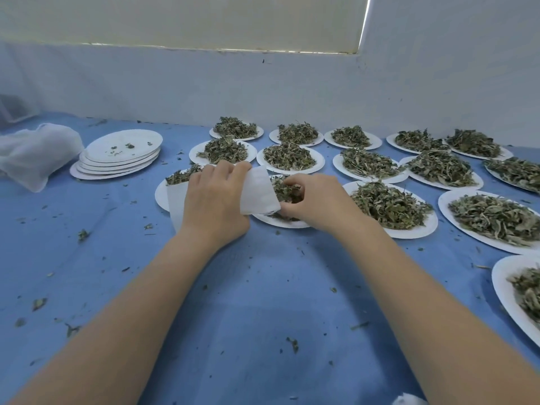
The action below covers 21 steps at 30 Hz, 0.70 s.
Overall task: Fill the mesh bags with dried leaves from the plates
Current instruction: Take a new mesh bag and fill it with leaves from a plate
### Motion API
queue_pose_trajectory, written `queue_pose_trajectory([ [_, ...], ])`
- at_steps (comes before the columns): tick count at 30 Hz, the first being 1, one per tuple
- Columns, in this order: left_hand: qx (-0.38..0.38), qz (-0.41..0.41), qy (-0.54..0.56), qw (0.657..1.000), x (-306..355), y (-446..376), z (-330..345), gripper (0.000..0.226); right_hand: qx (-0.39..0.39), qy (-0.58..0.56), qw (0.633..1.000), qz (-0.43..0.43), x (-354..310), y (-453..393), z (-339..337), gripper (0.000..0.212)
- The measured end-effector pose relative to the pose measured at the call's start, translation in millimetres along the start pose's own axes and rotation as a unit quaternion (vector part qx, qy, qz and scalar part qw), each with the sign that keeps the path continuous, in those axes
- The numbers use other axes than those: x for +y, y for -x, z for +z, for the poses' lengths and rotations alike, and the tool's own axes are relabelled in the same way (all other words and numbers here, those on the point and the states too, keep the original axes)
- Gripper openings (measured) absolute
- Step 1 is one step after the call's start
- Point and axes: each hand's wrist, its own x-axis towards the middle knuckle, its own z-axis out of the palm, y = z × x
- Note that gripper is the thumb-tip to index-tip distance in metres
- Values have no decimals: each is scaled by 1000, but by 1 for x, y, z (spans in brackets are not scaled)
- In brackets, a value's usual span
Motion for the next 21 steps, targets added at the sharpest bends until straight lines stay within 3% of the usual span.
queue_pose_trajectory([
  [7, 5, -6, 9, 1000, -1, 2, 3, 65, 80, -9, 997, 3, 2, 0, -9, 31],
  [13, 17, -5, 2, 1000, -1, 0, 4, 65, 126, -37, 990, -56, 7, -1, -20, 25],
  [21, 26, -4, -17, 999, 4, -1, 5, 65, 83, -73, 986, -128, -7, 2, -18, 28],
])
